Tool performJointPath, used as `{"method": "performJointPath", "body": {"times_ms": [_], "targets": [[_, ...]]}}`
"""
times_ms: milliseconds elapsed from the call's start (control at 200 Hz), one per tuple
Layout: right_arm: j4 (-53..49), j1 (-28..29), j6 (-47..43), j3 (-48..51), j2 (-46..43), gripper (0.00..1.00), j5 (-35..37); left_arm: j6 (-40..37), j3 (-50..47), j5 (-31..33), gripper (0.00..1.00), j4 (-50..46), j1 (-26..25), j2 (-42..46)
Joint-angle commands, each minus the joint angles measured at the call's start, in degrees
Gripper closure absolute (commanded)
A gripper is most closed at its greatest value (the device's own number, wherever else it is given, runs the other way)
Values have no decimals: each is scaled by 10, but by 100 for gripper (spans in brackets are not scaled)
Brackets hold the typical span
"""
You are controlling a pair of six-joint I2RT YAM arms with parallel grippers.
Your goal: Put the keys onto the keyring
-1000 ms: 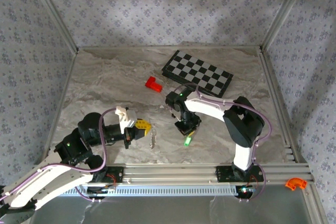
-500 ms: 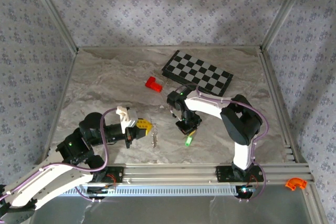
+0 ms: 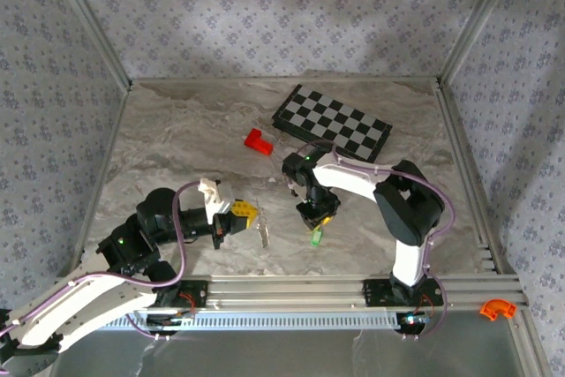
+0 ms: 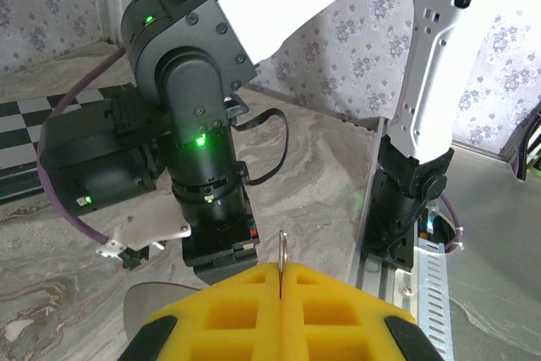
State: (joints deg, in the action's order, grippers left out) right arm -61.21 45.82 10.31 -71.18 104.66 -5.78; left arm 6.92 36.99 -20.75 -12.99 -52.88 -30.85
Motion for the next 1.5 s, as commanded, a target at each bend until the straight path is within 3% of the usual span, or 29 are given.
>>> {"method": "performJointPath", "body": {"times_ms": [0, 130, 390, 795, 1249, 1494], "targets": [[12, -7, 31, 16, -51, 58, -17, -8, 16, -17, 100, 35, 3, 3], [61, -17, 58, 62, -84, 51, -41, -6, 17, -22, 100, 39, 3, 1], [155, -28, 123, 145, -124, 51, -87, -9, 27, -26, 100, 41, 3, -12], [209, -40, 168, 189, -131, 66, -81, -13, 34, -29, 100, 38, 5, -16], [210, -49, 151, 198, -130, 87, -65, -14, 32, -33, 100, 45, 8, -18], [198, -47, 134, 193, -131, 94, -58, -12, 19, -32, 100, 53, 11, -17]]}}
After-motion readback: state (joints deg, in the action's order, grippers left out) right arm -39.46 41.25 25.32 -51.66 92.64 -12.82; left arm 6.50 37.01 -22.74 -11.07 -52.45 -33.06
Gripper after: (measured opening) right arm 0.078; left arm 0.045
